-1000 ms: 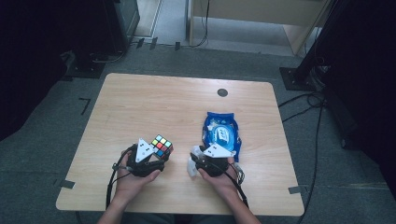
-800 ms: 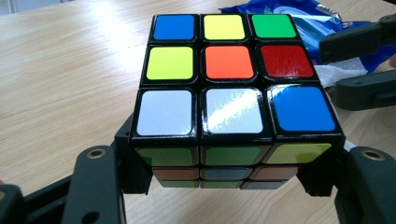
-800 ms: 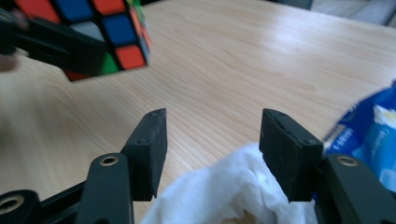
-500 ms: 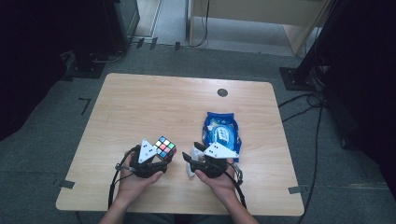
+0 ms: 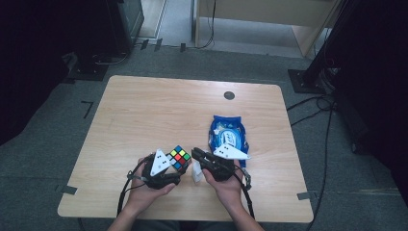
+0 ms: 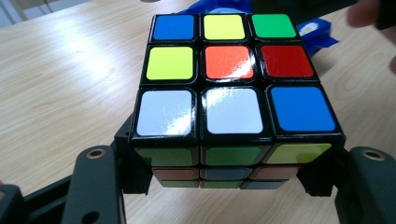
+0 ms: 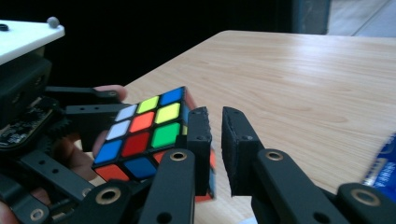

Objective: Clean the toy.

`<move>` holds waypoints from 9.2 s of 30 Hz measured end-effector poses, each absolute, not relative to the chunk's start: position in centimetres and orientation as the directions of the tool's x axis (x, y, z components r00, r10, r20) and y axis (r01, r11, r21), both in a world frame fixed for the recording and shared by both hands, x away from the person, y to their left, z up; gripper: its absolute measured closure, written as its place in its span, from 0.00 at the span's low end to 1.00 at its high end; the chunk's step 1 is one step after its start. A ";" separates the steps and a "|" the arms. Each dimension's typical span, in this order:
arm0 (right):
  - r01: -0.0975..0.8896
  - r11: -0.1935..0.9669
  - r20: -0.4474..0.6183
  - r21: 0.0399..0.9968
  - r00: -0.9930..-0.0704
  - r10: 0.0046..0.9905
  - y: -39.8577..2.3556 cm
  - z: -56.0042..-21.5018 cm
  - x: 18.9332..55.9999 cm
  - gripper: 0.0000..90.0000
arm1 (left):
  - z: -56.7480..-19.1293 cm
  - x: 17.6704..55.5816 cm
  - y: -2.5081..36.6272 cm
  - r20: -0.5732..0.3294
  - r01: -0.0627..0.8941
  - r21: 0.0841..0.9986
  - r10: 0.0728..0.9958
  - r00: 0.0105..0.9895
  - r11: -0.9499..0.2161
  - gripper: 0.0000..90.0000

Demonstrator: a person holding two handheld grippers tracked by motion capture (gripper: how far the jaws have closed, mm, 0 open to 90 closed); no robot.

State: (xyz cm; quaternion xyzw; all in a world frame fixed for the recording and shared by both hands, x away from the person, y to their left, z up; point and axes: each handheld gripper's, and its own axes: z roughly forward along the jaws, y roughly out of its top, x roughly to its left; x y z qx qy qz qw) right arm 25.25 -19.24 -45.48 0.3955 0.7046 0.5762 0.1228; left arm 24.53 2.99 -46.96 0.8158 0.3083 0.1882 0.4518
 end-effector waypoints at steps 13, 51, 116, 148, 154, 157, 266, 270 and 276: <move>0.375 0.025 0.261 0.927 -0.690 0.676 -18.9 -45.1 24.5 1.00 | -46.8 24.4 2.9 0.013 0.326 0.860 0.655 0.756 -0.393 0.38; 0.749 -0.161 0.686 0.643 -0.469 0.557 -18.4 -47.0 26.2 0.34 | -47.8 23.7 1.9 0.104 0.239 0.876 0.647 0.755 -0.419 0.38; 0.308 0.165 0.098 0.937 -0.686 0.721 -19.7 -45.0 24.2 0.97 | -48.4 25.1 4.7 0.019 0.319 0.868 0.668 0.744 -0.380 0.38; 0.243 0.170 0.058 0.955 -0.715 0.696 -17.2 -44.4 23.4 0.96 | -47.6 23.2 2.7 0.089 0.214 0.882 0.594 0.800 -0.420 0.38; 0.310 0.196 0.049 0.930 -0.636 0.770 -19.1 -46.0 24.9 0.96 | -47.2 23.7 3.6 0.076 0.223 0.893 0.618 0.782 -0.392 0.38; 0.319 0.165 0.078 0.933 -0.629 0.774 -19.8 -46.0 24.9 0.96 | -47.6 24.1 4.0 0.086 0.244 0.878 0.638 0.765 -0.411 0.38; 0.334 0.122 0.174 0.934 -0.728 0.663 -14.4 -49.9 24.0 0.30 | -45.5 26.4 7.4 -0.151 0.390 0.903 0.717 0.681 -0.180 0.38; 0.316 0.142 0.145 0.938 -0.729 0.669 -14.6 -49.9 24.0 0.32 | -45.6 26.4 7.3 -0.126 0.377 0.905 0.722 0.680 -0.197 0.38; 0.331 0.016 0.209 0.943 -0.631 0.747 -17.8 -47.9 24.8 0.49 | -46.7 26.2 6.9 -0.091 0.360 0.903 0.716 0.692 -0.233 0.38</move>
